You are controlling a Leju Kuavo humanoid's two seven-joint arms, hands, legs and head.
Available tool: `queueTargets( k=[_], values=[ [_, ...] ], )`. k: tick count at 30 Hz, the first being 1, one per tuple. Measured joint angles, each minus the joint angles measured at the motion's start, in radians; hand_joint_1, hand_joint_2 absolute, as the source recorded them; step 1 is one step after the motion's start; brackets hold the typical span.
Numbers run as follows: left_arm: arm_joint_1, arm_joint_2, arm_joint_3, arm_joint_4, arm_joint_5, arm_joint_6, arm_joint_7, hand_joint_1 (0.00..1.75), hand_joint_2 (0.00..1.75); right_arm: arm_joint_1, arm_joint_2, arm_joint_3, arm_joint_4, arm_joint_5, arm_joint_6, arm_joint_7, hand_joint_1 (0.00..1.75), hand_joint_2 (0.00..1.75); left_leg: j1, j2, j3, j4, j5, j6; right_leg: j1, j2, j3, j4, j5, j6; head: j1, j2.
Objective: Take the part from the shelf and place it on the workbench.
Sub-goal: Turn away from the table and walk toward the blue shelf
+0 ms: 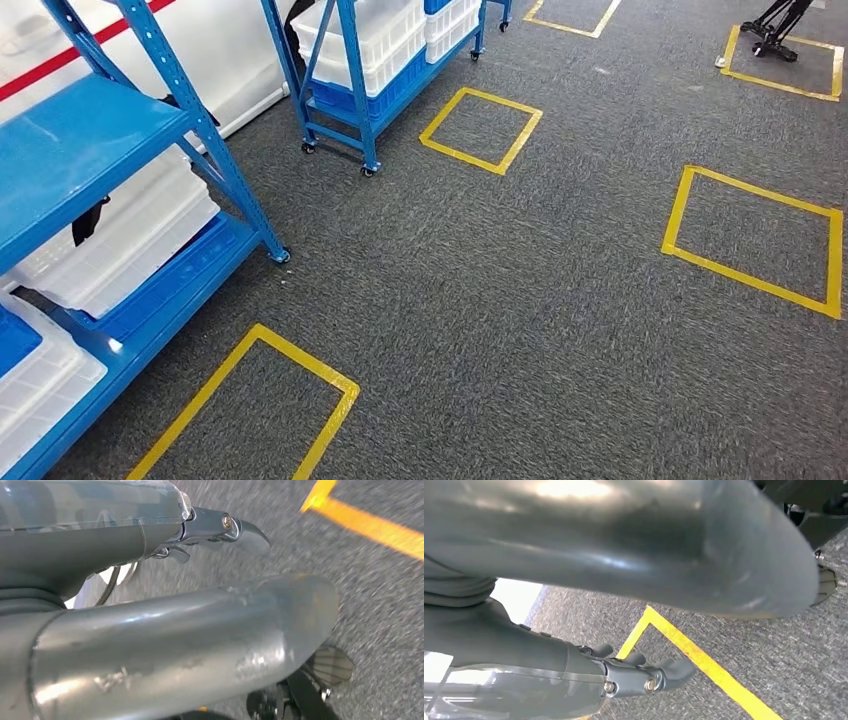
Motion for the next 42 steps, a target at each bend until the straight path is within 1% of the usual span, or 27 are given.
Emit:
queueTargets(
  k=[2,3,4,5,8,9,10,12,14,16,17,18,19,20,21,23,25,27,29,31,33,34,35,36,38,40,42],
  values=[
    [-0.002,0.000,0.001,0.000,-0.001,0.000,0.000,0.00,0.00,0.003,0.001,-0.002,0.001,0.002,0.003,0.000,0.00,0.00,0.000,0.034,-0.055,0.131,-0.060,-0.001,0.009,-0.036,-0.003,0.002,-0.001,-0.006,-0.003,0.000],
    [-0.002,0.000,0.002,0.000,-0.001,0.000,0.000,0.00,0.00,0.003,0.001,-0.003,0.001,0.003,0.004,0.000,0.00,0.00,0.000,0.039,-0.065,0.162,-0.068,-0.001,0.013,-0.054,-0.005,0.003,-0.002,-0.008,-0.003,0.000],
    [-0.001,0.000,0.002,0.000,-0.001,0.000,0.000,0.00,0.00,0.002,0.001,-0.003,0.001,0.003,0.005,0.000,0.00,0.00,0.000,0.043,-0.055,0.155,-0.056,0.001,0.015,-0.069,-0.005,0.004,-0.003,-0.009,-0.003,0.000],
    [0.001,0.001,0.004,0.000,-0.001,0.000,0.000,0.00,0.00,0.001,0.001,-0.003,0.001,0.003,0.006,0.000,0.00,0.00,-0.001,0.049,-0.024,0.108,-0.031,0.004,0.017,-0.084,-0.005,0.006,-0.004,-0.010,-0.003,0.000],
    [-0.001,0.003,0.006,0.000,-0.001,0.000,0.000,0.00,0.00,-0.001,0.001,-0.004,0.001,0.003,0.007,0.000,0.00,0.00,-0.013,0.105,0.086,-0.084,0.033,0.022,0.022,-0.119,-0.001,0.009,-0.009,-0.004,-0.002,0.000],
    [-0.002,0.004,0.006,0.000,-0.001,0.000,0.000,0.00,0.00,-0.002,0.002,-0.004,0.001,0.003,0.007,0.000,0.00,0.00,-0.018,0.117,0.098,-0.112,0.036,0.027,0.023,-0.128,0.000,0.010,-0.010,0.000,-0.002,0.000],
    [-0.002,0.004,0.006,0.000,-0.001,0.000,0.000,0.00,0.00,-0.004,0.002,-0.004,0.001,0.003,0.007,0.000,0.00,0.00,-0.021,0.114,0.098,-0.117,0.036,0.031,0.023,-0.137,0.001,0.010,-0.010,0.005,-0.001,0.000],
    [0.003,0.004,0.007,0.000,-0.001,0.000,0.000,0.00,0.00,-0.008,0.002,-0.004,0.001,0.004,0.007,0.000,0.00,0.00,-0.019,0.093,0.097,-0.127,0.045,0.040,0.021,-0.146,0.006,0.009,-0.012,0.015,-0.002,0.000],
    [0.003,0.004,0.008,0.000,-0.001,-0.001,-0.001,0.00,0.00,-0.009,0.002,-0.004,0.001,0.005,0.008,0.001,0.00,0.00,-0.011,0.072,0.101,-0.140,0.058,0.048,0.018,-0.103,-0.006,0.045,-0.042,0.027,0.000,0.000],
    [0.000,0.003,0.008,0.000,-0.001,-0.002,-0.001,0.00,0.00,-0.006,0.002,-0.004,0.001,0.008,0.009,0.001,0.00,0.00,-0.008,0.051,0.096,-0.144,0.066,0.053,0.012,-0.039,-0.057,0.157,-0.108,0.035,0.002,0.000],
    [-0.002,0.004,0.008,0.000,-0.001,-0.002,-0.001,0.00,0.00,-0.005,0.002,-0.004,0.001,0.009,0.010,0.002,0.00,0.00,-0.008,0.038,0.092,-0.143,0.069,0.054,0.009,-0.022,-0.087,0.222,-0.136,0.037,0.003,0.000],
    [-0.002,0.004,0.008,0.000,-0.001,-0.002,-0.001,0.00,0.00,-0.003,0.002,-0.004,0.001,0.010,0.010,0.003,0.00,0.00,-0.008,0.024,0.089,-0.142,0.070,0.054,0.005,-0.016,-0.108,0.265,-0.147,0.040,0.002,0.000],
    [-0.002,0.003,0.008,0.000,-0.001,-0.003,-0.001,0.00,0.00,-0.002,0.002,-0.004,0.001,0.012,0.010,0.004,0.00,0.00,-0.007,0.009,0.087,-0.141,0.071,0.052,0.002,-0.013,-0.113,0.275,-0.138,0.042,0.002,0.000],
    [-0.002,0.003,0.008,0.000,-0.002,-0.003,-0.001,0.00,0.00,-0.002,0.002,-0.004,0.001,0.012,0.009,0.006,0.00,0.00,-0.006,-0.007,0.087,-0.139,0.072,0.050,-0.001,-0.010,-0.099,0.244,-0.109,0.044,0.002,0.000],
    [-0.001,0.002,0.008,0.000,-0.002,-0.003,-0.001,0.00,0.00,-0.001,0.001,-0.004,0.001,0.013,0.009,0.006,0.00,0.00,-0.004,-0.023,0.086,-0.135,0.072,0.047,-0.006,0.002,-0.069,0.181,-0.069,0.046,0.002,0.000],
    [-0.002,0.001,0.008,0.000,-0.004,-0.004,-0.001,0.00,0.00,0.001,0.000,-0.005,0.001,0.014,0.008,0.007,0.00,0.00,-0.003,-0.051,0.080,-0.125,0.070,0.035,-0.012,0.049,-0.015,0.059,-0.018,0.047,0.002,0.000],
    [-0.003,0.000,0.008,0.000,-0.005,-0.004,-0.002,0.00,0.00,0.001,0.000,-0.005,0.002,0.014,0.008,0.007,0.00,0.00,-0.002,-0.072,0.068,-0.120,0.072,0.021,-0.010,0.071,-0.002,0.021,-0.013,0.040,0.002,0.000],
    [0.000,0.000,0.009,0.000,-0.007,-0.004,-0.002,0.00,0.00,-0.002,0.000,-0.006,0.002,0.014,0.010,0.007,0.00,0.00,0.002,-0.085,0.060,-0.121,0.076,0.007,-0.008,0.046,-0.001,0.017,-0.008,0.026,0.002,0.000],
    [0.002,0.000,0.009,0.000,-0.007,-0.004,-0.002,0.00,0.00,-0.002,0.000,-0.007,0.002,0.014,0.010,0.008,0.00,0.00,0.002,-0.041,0.042,-0.085,0.052,-0.001,-0.007,0.018,0.000,0.009,-0.002,0.009,-0.003,0.000],
    [-0.001,-0.001,0.009,0.000,-0.008,-0.004,-0.002,0.00,0.00,0.001,0.000,-0.008,0.002,0.014,0.011,0.008,0.00,0.00,0.000,0.024,-0.010,0.030,-0.013,-0.004,-0.001,-0.015,-0.001,0.007,-0.001,-0.002,-0.011,0.000],
    [-0.003,-0.002,0.009,0.000,-0.008,-0.004,-0.002,0.00,0.00,0.004,0.000,-0.009,0.002,0.014,0.010,0.008,0.00,0.00,0.001,0.041,-0.063,0.152,-0.066,-0.006,0.006,-0.049,-0.003,0.007,-0.003,-0.006,-0.012,0.000],
    [-0.002,-0.002,0.009,0.000,-0.008,-0.004,-0.002,0.00,0.00,0.004,0.000,-0.009,0.002,0.014,0.010,0.008,0.00,0.00,0.001,0.044,-0.067,0.170,-0.066,-0.005,0.009,-0.066,-0.003,0.008,-0.004,-0.008,-0.012,0.000],
    [0.000,-0.002,0.009,0.000,-0.008,-0.004,-0.002,0.00,0.00,0.003,0.000,-0.009,0.002,0.015,0.010,0.008,0.00,0.00,0.000,0.047,-0.050,0.147,-0.047,-0.002,0.011,-0.080,-0.002,0.008,-0.006,-0.008,-0.012,0.000],
    [0.001,-0.002,0.009,0.000,-0.008,-0.004,-0.003,0.00,0.00,0.002,0.000,-0.009,0.002,0.015,0.010,0.008,0.00,0.00,-0.002,0.057,-0.016,0.090,-0.017,0.002,0.013,-0.094,0.000,0.009,-0.007,-0.008,-0.012,0.000],
    [0.000,-0.002,0.009,0.000,-0.008,-0.004,-0.004,0.00,0.00,0.001,0.000,-0.009,0.002,0.017,0.010,0.008,0.00,0.00,-0.013,0.106,0.061,-0.049,0.033,0.019,0.017,-0.118,0.006,0.009,-0.012,-0.004,-0.012,0.000],
    [-0.003,-0.002,0.009,0.000,-0.008,-0.003,-0.006,0.00,0.00,-0.001,0.001,-0.010,0.002,0.018,0.010,0.008,0.00,0.00,-0.024,0.135,0.089,-0.112,0.045,0.033,0.019,-0.139,0.010,0.010,-0.015,0.005,-0.011,0.000],
    [0.000,-0.002,0.009,0.000,-0.008,-0.002,-0.007,0.00,0.00,-0.006,0.001,-0.010,0.002,0.020,0.009,0.009,0.00,0.00,-0.026,0.114,0.088,-0.120,0.049,0.042,0.020,-0.158,0.017,0.006,-0.016,0.015,-0.010,0.000]
  ],
)
